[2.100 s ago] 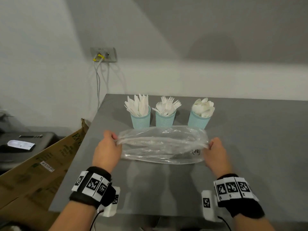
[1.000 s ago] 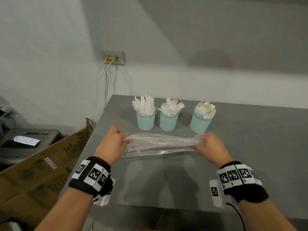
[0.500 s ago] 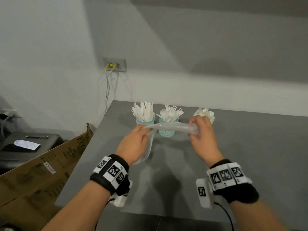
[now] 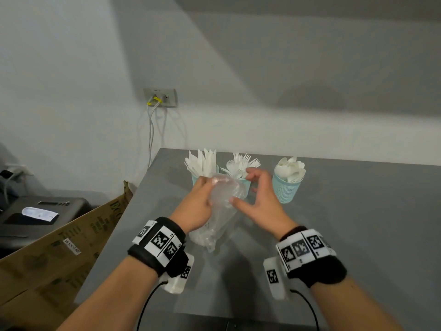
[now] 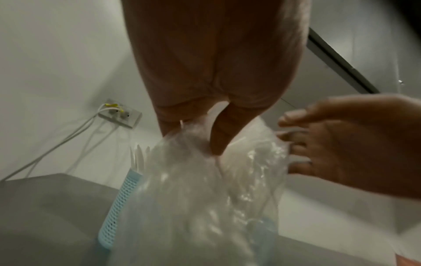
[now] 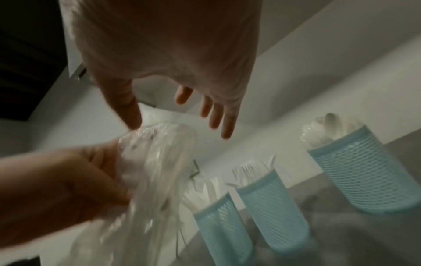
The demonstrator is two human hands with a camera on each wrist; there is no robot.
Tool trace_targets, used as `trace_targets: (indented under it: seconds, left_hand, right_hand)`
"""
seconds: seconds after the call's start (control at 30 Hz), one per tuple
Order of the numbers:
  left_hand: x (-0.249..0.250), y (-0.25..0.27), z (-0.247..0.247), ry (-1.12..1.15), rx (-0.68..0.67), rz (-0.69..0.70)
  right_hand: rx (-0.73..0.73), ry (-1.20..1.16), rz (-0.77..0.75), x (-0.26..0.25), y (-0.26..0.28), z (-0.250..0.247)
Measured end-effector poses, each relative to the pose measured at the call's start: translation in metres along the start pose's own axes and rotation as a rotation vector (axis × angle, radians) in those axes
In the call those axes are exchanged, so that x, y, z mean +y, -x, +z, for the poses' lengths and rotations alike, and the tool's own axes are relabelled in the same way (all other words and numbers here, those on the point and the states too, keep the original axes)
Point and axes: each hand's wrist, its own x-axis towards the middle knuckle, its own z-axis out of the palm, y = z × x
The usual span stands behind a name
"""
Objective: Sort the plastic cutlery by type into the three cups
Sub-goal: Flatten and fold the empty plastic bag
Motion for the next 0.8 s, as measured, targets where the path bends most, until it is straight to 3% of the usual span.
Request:
trace_targets:
  seconds: [0.1, 0.27, 0.37, 0.43, 0.5, 0.6, 0.8]
  left_hand:
    - [0.0, -0.002, 0.003, 0.087, 0.082, 0.045]
    - [0.0, 0.005, 0.015, 0.288, 0.293, -0.026]
    - [0.006, 0.005, 0.02, 0.357, 0.382, -0.003]
    - [0.011, 0.002, 0.019, 0.412, 0.411, 0.044]
    - [0.018, 0.0, 0.015, 0.457, 0.415, 0.094]
    - [0.027, 0.0, 0.01, 0.526, 0.42, 0.139]
    - [0.02, -0.007, 0.006, 0.536, 0.442, 0.071]
  right_hand:
    - [-0.093, -0.086, 0.066, -0.006, -0.013, 0.002]
    - [0.086, -0.264, -0.025, -0.019, -0.022, -0.01]
    - [0.149, -0.145, -0.032, -0.022, -0.025, -0.015]
    - [0.078, -0.074, 0.07, -0.021, -0.022, -0.014]
    - [-0.115, 0.03, 0.189, -0.019, -0.015, -0.009]
    - [-0.344, 0.005, 0.208, -0.022, -0.003, -0.001]
    - [-0.203, -0.361, 0.248, -0.013, 0.004, 0.007]
